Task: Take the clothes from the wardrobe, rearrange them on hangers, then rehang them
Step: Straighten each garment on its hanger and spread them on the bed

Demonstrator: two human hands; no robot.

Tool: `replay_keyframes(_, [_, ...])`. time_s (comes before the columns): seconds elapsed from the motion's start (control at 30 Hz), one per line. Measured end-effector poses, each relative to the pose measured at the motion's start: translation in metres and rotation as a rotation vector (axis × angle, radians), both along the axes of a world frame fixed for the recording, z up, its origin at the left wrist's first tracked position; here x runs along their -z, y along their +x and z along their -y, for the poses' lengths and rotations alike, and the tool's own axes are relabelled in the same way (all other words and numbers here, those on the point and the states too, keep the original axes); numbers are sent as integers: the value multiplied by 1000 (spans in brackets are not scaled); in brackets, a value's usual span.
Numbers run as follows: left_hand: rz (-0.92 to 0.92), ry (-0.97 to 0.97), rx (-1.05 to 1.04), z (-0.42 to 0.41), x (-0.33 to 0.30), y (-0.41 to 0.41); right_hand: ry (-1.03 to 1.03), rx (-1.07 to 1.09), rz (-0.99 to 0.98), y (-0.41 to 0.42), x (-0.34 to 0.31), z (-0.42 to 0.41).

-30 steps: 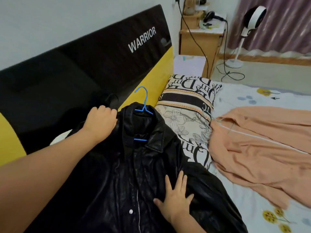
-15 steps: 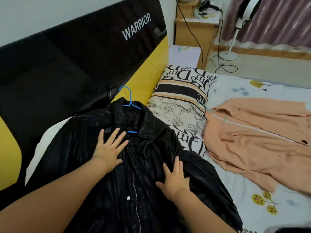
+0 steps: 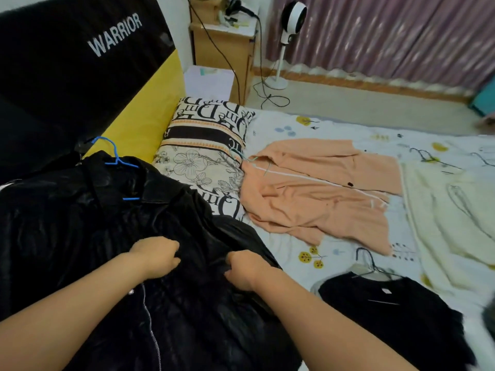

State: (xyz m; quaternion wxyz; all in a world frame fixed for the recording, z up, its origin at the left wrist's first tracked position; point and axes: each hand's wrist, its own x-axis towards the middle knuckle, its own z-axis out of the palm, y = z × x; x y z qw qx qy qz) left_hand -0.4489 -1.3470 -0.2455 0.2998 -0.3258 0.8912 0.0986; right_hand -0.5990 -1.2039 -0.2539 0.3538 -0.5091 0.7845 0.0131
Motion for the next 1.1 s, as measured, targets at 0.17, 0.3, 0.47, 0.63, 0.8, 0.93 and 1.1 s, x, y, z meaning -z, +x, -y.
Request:
replay_keyframes(0.17, [-13, 123, 47, -72, 14, -36, 129, 43, -10, -43, 4, -80])
replay_keyframes(0.3, [-80, 137, 104, -137, 28, -81, 191, 116, -7, -91, 23, -152])
replay_keyframes(0.47, [-203, 167, 144, -218, 63, -154, 266, 272, -1, -158, 62, -249])
replay_keyframes(0.63, [-247, 216, 105, -289, 119, -219, 261, 443, -126, -232, 106, -335])
replay_keyframes(0.8, [-219, 184, 60, -327, 171, -273, 166, 594, -258, -302, 146, -385])
replay_keyframes(0.93, [-226, 82, -15, -337, 206, -306, 115, 658, -316, -346, 177, -401])
replay_keyframes(1.1, [-221, 6, -11, -335, 240, -336, 57, 597, -357, -390, 207, -403])
